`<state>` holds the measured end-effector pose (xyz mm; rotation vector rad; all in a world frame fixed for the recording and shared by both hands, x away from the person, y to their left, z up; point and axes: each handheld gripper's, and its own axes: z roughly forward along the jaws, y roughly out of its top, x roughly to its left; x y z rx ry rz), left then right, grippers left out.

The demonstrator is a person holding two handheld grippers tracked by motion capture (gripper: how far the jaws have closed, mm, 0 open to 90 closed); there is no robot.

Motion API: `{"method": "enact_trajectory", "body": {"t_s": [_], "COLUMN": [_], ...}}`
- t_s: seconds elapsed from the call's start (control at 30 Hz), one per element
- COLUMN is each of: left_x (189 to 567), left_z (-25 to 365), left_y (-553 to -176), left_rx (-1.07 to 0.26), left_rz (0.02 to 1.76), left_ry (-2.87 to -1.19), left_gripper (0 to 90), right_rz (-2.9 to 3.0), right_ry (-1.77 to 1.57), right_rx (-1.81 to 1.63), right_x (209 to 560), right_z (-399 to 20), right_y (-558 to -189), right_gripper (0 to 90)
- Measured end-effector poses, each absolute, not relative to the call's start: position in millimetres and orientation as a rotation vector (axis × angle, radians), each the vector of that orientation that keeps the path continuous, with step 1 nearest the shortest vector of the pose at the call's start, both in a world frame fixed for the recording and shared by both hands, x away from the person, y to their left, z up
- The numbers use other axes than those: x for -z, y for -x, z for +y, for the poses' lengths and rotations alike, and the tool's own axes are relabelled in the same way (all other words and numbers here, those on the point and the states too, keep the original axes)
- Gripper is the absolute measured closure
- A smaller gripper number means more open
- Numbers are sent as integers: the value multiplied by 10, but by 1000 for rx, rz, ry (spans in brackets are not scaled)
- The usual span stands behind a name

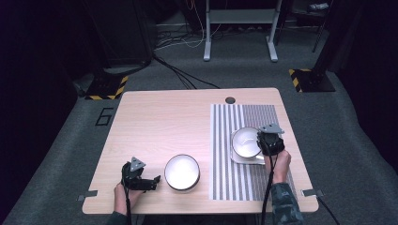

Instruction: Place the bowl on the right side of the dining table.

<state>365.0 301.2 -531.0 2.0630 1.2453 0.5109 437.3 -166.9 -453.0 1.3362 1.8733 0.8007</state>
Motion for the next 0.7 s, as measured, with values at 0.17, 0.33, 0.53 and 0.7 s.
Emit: {"method": "enact_trajectory", "body": {"t_s": [0.17, 0.33, 0.53, 0.7], "left_x": [5310, 5310, 5309, 5310], "left_z": [3012, 3012, 3012, 3012], "left_y": [-3650, -3650, -3651, -3651], "left_rx": [-511, -511, -512, -512], "left_rz": [1245, 1245, 1245, 1245], "left_ry": [-2063, -2063, -2064, -2063], "left_gripper": [0, 0, 0, 0], "right_rz": [1882, 1884, 1882, 1882], "right_ry": [-1360, -1372, -1402, -1417], "right_rx": [-799, -801, -805, -811], "right_x": [4568, 4594, 4617, 4627], "right_z": [-1691, -1713, -1732, -1756], "right_y": [-4399, -4420, -4438, -4450], "right_gripper": [816, 813, 812, 814]}}
